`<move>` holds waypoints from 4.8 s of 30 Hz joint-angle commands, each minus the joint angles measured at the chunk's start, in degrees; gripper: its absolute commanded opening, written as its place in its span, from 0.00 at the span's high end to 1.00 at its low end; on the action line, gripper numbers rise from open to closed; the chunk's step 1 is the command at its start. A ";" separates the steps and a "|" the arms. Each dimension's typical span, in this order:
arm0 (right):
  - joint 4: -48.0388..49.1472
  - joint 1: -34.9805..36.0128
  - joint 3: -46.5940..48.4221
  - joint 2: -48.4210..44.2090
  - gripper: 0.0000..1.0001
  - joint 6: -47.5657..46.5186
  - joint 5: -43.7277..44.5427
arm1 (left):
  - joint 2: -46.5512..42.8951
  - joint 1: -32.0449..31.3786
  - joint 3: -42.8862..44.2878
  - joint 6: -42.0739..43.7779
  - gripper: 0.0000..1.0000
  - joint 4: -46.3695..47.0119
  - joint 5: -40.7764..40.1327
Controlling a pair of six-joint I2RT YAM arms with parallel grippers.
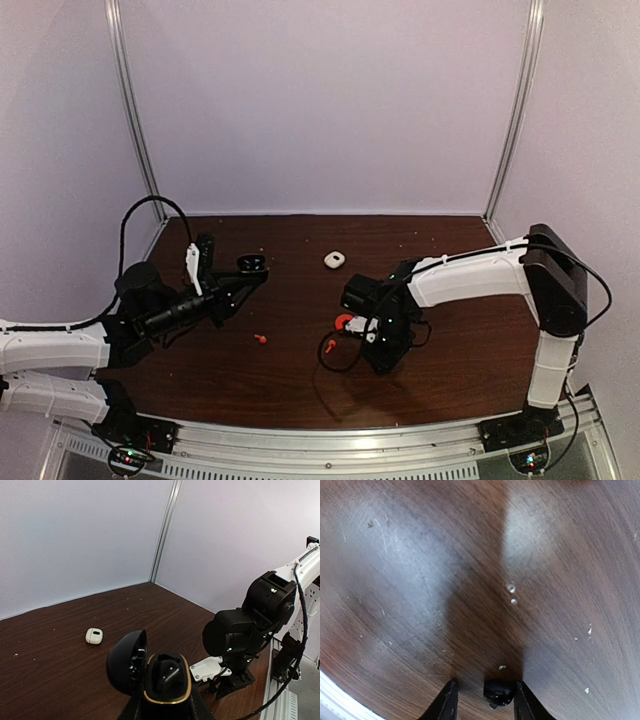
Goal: Insert the wireless bluetooth earbuds into the charging case
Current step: Place the right earbud at the center of the board, then pick up the right earbud from the center of the board, then insert the right earbud into the right side groove of the charging case.
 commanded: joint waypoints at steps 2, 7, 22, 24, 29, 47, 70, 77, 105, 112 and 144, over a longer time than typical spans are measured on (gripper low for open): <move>-2.35 0.34 3.07 2.73 0.62 -0.44 1.04 | -0.54 0.43 1.71 1.06 1.00 3.37 0.89; -3.54 0.33 4.93 4.11 0.67 -1.09 1.41 | -0.65 0.40 1.63 1.22 1.00 3.31 0.97; -5.78 0.41 4.70 4.53 0.73 -2.38 2.48 | -0.56 0.39 1.45 1.23 1.00 3.43 0.91; -5.83 0.39 4.95 4.77 0.76 -2.66 2.56 | -0.59 0.39 1.46 1.23 1.00 3.47 0.97; -5.66 0.40 5.35 4.45 0.85 -3.00 3.47 | -0.72 0.40 1.35 1.24 1.00 3.37 0.70; 20.99 -1.50 6.99 -20.22 0.88 -5.95 4.48 | 0.14 0.39 -2.05 10.08 1.00 18.97 14.54; 67.65 8.47 -10.80 -36.99 0.87 -12.58 -15.21 | 7.81 -3.33 4.55 19.70 1.00 23.28 23.28; 68.12 10.48 -10.22 -35.17 0.86 -14.65 -15.30 | 8.30 -4.16 5.89 20.13 1.00 22.29 23.15; 72.19 11.95 -8.85 -29.30 0.87 -16.91 -8.97 | 7.87 -5.49 5.86 18.94 1.00 22.90 23.06; 72.31 11.88 -9.32 -28.96 0.86 -17.30 -8.09 | 8.02 -5.50 5.96 18.59 1.00 23.03 22.86; 71.77 11.95 -11.69 -27.97 0.87 -17.74 -8.68 | 7.37 -5.50 4.47 14.61 1.00 26.83 18.40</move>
